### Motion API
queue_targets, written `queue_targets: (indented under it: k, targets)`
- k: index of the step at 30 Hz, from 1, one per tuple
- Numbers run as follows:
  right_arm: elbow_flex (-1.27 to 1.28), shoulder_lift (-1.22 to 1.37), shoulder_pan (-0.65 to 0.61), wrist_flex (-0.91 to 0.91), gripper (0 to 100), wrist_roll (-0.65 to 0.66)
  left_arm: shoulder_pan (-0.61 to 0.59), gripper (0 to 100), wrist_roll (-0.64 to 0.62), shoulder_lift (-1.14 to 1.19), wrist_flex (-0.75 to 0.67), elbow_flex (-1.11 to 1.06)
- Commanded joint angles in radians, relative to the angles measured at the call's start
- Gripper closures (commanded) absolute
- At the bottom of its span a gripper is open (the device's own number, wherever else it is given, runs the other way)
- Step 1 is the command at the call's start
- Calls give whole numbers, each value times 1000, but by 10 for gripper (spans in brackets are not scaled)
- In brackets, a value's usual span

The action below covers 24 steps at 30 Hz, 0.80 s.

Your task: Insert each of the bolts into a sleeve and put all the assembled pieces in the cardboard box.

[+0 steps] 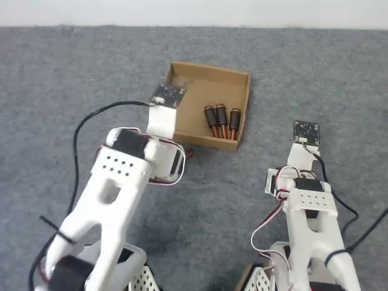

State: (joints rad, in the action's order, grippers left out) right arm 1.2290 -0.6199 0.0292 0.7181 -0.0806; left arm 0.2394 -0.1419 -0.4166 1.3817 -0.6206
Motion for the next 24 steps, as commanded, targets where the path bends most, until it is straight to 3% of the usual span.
queue_targets:
  k: [1,8,16,24]
  targets:
    - [-3,-53,13,-21,991,14,8,776,-2,18,-104,-13]
    - [-3,-53,13,-21,991,14,0,807,146,91,-256,-99]
    - [-3,-48,10,-41,991,15,-110,812,304,233,-371,-94]
    - [-3,-47,7,-42,991,15,-87,812,407,376,-414,-93]
